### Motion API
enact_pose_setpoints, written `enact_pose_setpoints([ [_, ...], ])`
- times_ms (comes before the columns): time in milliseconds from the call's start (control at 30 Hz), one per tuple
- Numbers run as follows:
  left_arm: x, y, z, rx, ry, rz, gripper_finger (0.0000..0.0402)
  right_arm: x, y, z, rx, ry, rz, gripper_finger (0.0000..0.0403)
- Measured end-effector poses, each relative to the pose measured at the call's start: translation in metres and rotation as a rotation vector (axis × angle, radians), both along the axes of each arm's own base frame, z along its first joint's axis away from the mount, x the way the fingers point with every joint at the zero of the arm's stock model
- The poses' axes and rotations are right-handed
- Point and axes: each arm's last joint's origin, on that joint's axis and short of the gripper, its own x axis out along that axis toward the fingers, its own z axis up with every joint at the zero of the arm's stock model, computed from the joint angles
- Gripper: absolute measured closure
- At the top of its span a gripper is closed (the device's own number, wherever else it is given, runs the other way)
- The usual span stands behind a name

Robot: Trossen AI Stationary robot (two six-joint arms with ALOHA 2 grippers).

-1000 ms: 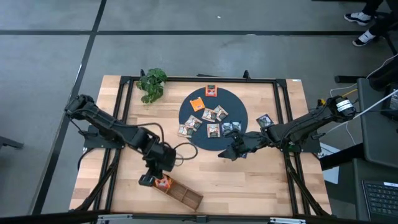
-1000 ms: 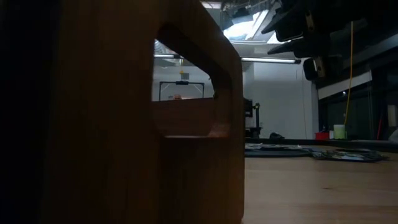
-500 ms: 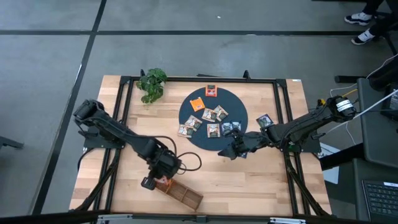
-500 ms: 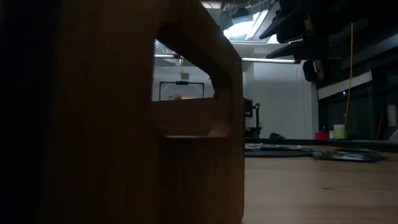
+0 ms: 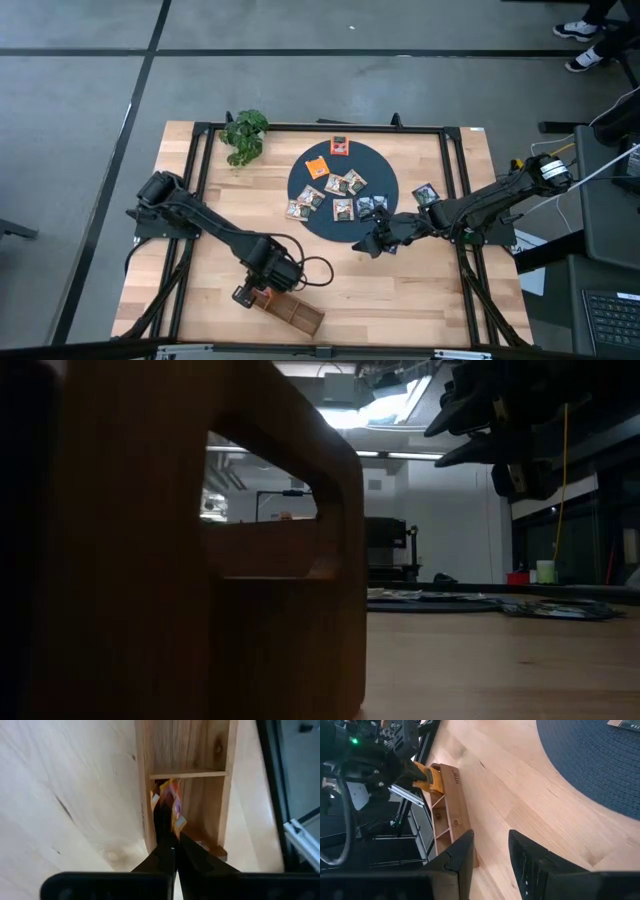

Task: Pick & Place Tea
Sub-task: Put the orange tea bag into the left section of the wooden organizer

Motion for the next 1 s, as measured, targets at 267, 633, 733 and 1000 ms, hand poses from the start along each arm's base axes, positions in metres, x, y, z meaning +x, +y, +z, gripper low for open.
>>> enact_pose_setpoints([
  [267,0.003,-0.001,0.004,0.009,-0.006,-0.019,0.0392,0.000,0.000,0.000,-0.005,0.000,0.003,0.0279],
  [633,0.001,0.000,0.005,0.032,0.010,-0.026,0.0322,0.000,0.000,0.000,-0.028,-0.005,0.018,0.0279],
  [733,0.001,0.000,0.005,0.032,0.011,-0.021,0.0310,0.000,0.000,0.000,-0.030,-0.005,0.020,0.0279],
  [1000,0.003,0.018,0.024,0.009,-0.058,0.065,0.0306,0.000,0.000,0.000,-0.046,-0.008,0.030,0.0279],
])
